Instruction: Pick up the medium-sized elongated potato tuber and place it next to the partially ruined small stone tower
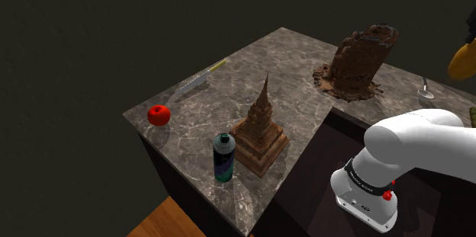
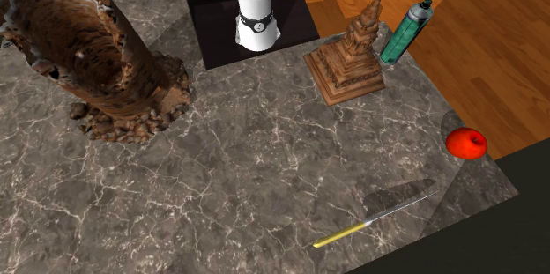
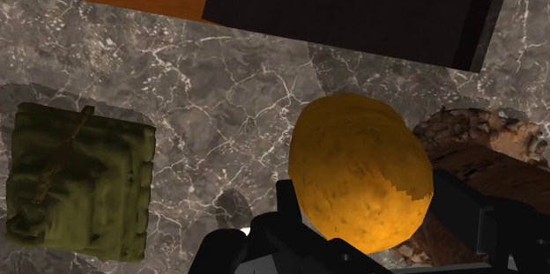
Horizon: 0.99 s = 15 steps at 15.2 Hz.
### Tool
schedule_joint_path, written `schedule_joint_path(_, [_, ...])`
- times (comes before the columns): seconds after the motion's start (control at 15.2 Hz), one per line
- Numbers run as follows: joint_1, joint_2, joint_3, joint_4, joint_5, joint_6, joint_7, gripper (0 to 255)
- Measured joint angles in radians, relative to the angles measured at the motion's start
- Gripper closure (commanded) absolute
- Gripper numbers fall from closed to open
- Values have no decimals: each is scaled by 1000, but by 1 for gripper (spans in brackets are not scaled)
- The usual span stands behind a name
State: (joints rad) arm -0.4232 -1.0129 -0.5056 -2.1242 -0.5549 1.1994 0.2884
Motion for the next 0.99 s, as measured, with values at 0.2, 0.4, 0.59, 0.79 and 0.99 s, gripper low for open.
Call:
schedule_joint_path(0.2, [-5,-21,-11,-45,-10,25,7,255])
schedule_joint_path(0.4, [-12,-45,-24,-99,-23,55,15,255])
schedule_joint_path(0.59, [-18,-66,-37,-143,-36,80,21,255])
schedule_joint_path(0.79, [-25,-87,-52,-196,-50,111,31,255])
schedule_joint_path(0.99, [-34,-110,-64,-240,-63,132,37,255])
